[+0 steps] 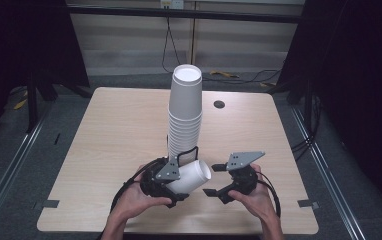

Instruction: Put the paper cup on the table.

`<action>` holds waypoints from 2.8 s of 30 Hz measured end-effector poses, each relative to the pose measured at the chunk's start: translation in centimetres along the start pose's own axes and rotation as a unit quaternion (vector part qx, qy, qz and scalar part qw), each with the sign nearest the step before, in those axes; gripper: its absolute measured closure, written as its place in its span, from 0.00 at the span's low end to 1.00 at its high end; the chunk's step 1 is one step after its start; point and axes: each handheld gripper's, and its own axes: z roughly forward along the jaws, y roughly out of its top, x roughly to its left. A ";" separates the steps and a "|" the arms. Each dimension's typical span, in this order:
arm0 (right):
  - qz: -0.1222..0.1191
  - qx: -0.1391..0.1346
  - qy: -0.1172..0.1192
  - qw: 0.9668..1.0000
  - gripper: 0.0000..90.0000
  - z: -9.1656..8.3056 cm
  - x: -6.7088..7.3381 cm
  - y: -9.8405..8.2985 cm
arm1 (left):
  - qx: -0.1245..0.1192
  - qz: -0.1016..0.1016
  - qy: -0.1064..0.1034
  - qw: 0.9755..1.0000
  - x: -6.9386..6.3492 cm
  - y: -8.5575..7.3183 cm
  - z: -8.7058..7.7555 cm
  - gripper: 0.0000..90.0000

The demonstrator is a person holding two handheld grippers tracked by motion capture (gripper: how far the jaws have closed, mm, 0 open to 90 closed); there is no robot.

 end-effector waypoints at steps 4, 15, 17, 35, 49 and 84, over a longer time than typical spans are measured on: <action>-0.009 0.023 -0.005 1.000 0.16 0.2 0.0 0.0 | 0.015 0.011 -0.007 1.000 0.0 0.5 0.3 0.17; -0.036 0.076 0.005 0.996 0.16 1.4 0.0 0.8 | 0.049 0.032 -0.014 0.998 0.2 1.3 0.5 0.17; -0.040 0.082 0.005 0.996 0.16 1.5 0.0 1.0 | 0.056 0.034 -0.024 0.998 0.0 1.4 0.4 0.17; -0.042 0.125 0.038 0.991 0.20 2.2 -0.5 1.6 | 0.082 0.050 -0.016 0.995 -0.5 1.7 1.3 0.17; -0.055 0.146 0.076 0.985 0.18 3.0 -0.6 2.4 | 0.095 0.065 -0.034 0.993 -0.7 1.9 1.8 0.17; -0.068 0.167 0.110 0.977 0.26 3.5 -0.4 3.1 | 0.040 0.070 -0.053 0.995 -0.5 1.2 1.4 0.15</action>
